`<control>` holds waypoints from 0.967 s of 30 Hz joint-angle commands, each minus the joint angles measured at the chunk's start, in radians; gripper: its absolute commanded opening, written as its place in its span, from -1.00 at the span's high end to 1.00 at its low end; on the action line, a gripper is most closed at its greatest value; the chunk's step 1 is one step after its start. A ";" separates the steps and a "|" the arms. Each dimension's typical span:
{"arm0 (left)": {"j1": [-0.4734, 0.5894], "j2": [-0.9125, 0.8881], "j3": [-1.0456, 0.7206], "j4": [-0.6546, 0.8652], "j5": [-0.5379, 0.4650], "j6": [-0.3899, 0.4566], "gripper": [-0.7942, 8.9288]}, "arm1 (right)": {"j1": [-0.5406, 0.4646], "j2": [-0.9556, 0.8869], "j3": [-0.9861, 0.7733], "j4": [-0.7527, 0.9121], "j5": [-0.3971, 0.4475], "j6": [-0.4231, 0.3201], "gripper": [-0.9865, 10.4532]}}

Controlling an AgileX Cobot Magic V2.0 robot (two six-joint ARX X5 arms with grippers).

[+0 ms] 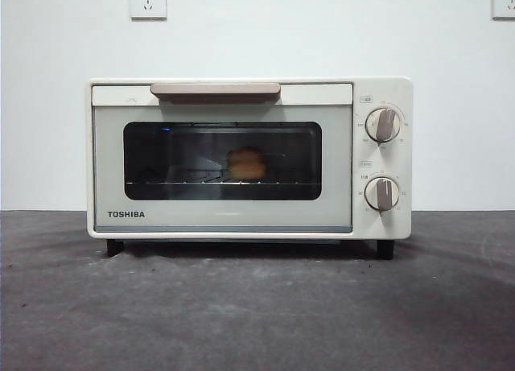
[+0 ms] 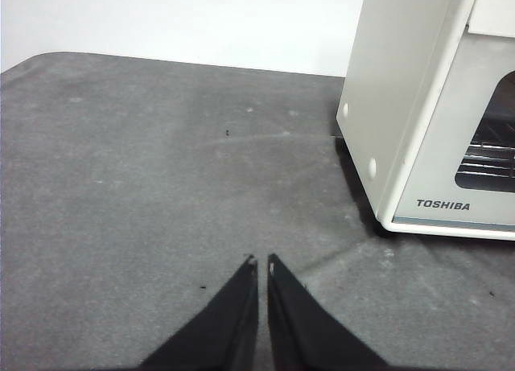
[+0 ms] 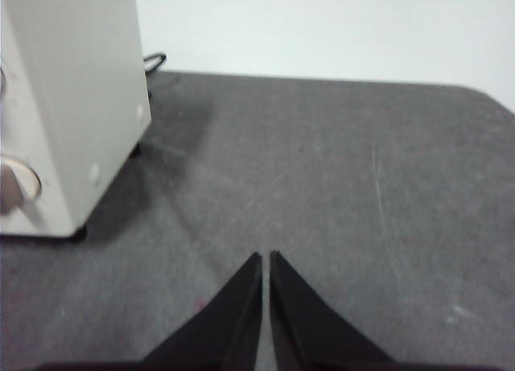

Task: The left arm flap open the oven, the right arm pick bread and place it into oven, the left arm flap close the oven

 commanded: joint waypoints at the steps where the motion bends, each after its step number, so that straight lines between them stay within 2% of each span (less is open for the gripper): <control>1: -0.001 -0.002 -0.021 -0.007 -0.002 0.016 0.78 | -0.002 -0.014 -0.028 0.008 0.020 -0.003 0.81; 29: -0.001 -0.002 -0.021 -0.007 -0.002 0.016 0.78 | -0.002 -0.031 -0.062 0.034 0.019 -0.004 0.81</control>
